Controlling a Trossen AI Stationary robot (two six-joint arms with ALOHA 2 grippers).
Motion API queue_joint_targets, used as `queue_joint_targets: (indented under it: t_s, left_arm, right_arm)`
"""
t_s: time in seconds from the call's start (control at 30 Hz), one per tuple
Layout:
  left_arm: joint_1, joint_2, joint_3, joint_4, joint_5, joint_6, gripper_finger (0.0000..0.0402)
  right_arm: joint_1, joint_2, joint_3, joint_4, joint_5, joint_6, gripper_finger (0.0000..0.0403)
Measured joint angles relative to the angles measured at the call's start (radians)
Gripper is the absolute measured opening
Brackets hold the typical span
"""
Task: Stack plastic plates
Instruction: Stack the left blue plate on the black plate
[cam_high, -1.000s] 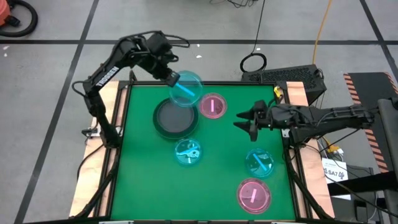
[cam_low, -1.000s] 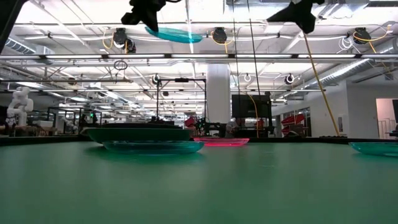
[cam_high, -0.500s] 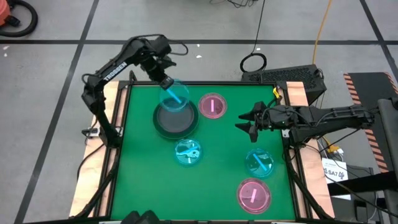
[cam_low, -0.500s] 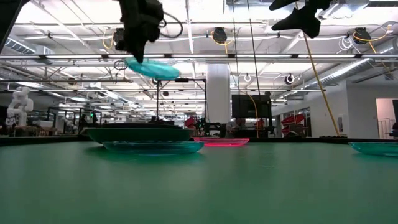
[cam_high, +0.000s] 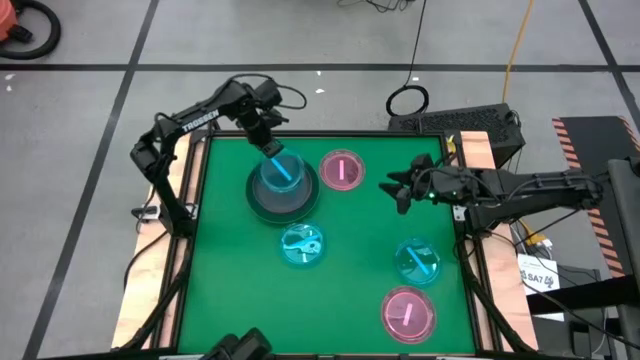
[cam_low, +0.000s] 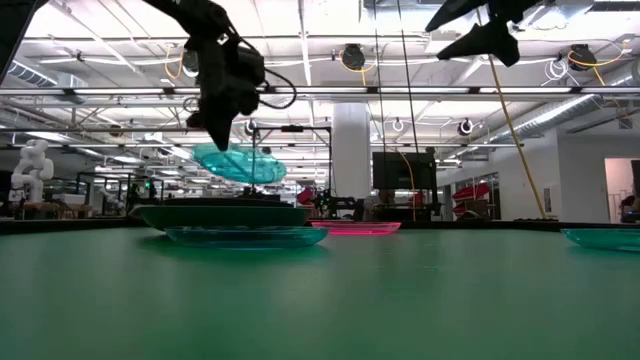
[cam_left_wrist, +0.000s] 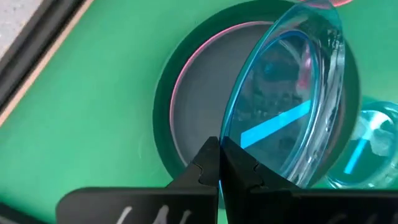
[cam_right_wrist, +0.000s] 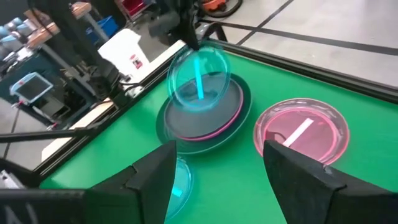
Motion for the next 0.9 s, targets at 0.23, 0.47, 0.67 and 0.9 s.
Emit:
queue_joint_targets:
  t_s: [0.23, 0.47, 0.67, 0.9]
  left_arm:
    - [-0.016, 0.0, -0.116, 0.082, 0.0, -0.004, 0.0001]
    - [-0.034, 0.0, -0.152, 0.122, -0.032, -0.003, 0.0018]
    - [-0.041, 0.0, -0.153, 0.118, -0.059, -0.011, 0.0023]
    - [-0.041, 0.0, -0.153, 0.117, -0.044, -0.032, 0.0038]
  right_arm:
    - [-0.041, 0.0, 0.0, 0.0, 0.0, 0.0, 0.0233]
    - [-0.075, 0.0, 0.0, 0.001, 0.0, 0.0, 0.0233]
    - [-0.1, 0.0, 0.0, 0.039, 0.0, 0.0, 0.0233]
    - [-0.119, 0.0, 0.0, 0.045, 0.0, 0.0, 0.0233]
